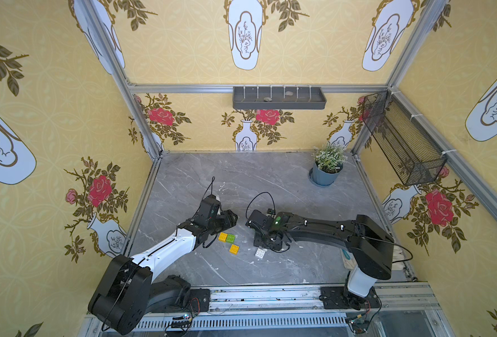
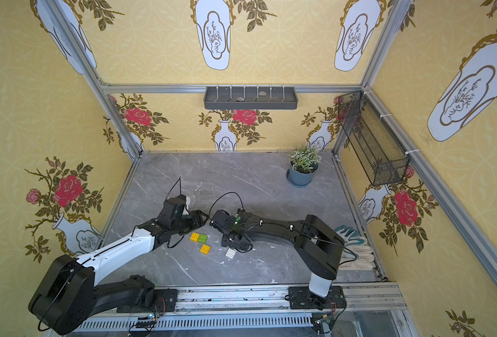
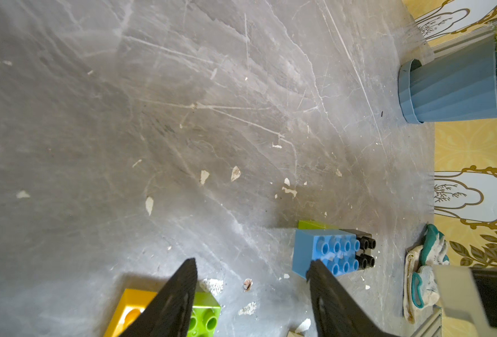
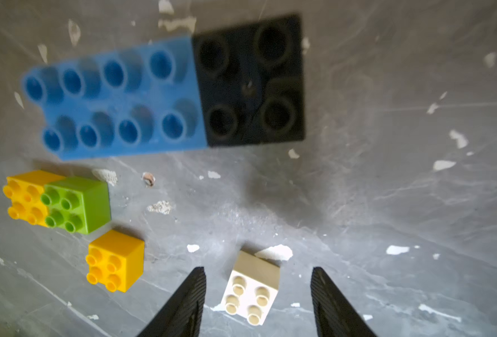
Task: Assemble the number 4 with lego
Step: Pick up the lego brick from the center of the board.
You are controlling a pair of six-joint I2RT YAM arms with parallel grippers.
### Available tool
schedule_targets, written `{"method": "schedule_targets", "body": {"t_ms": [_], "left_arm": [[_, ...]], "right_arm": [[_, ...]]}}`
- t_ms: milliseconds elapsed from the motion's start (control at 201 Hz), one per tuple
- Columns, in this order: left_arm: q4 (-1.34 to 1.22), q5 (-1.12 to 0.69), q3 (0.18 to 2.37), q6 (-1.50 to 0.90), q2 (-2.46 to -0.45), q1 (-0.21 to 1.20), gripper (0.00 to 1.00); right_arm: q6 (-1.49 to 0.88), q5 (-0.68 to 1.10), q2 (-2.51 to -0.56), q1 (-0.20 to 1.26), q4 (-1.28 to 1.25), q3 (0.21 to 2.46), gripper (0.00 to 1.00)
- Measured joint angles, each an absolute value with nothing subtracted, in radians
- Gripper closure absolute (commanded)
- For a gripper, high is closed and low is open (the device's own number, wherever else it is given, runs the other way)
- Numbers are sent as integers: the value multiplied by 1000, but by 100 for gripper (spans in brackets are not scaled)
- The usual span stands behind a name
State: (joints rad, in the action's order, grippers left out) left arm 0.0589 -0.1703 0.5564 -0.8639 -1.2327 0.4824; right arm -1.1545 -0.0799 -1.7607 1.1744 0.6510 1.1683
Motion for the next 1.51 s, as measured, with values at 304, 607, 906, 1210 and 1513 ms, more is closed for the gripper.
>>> {"method": "schedule_targets", "body": {"t_ms": [304,607,906,1210,1513], "left_arm": [[31,-198,542,-862,-1248,476,37],[8,-212,533,-862,-1252,475,37],[8,-221,535,-862,-1268,475,38],[0,-232,538,-864,-1283,476,38],[-7,-236,538,-864,-1294,475,39]], "right_arm": [[-1171,-44,-1827,1200,680,1198,51],[-1154,-20,-1872,1203,691,1227,59],[-1150,-26,-1880,1213,727,1248,54],[-1150,-32,-1887,1228,746,1257,58],[-1147,-38,-1880,1231,741,1248,74]]}}
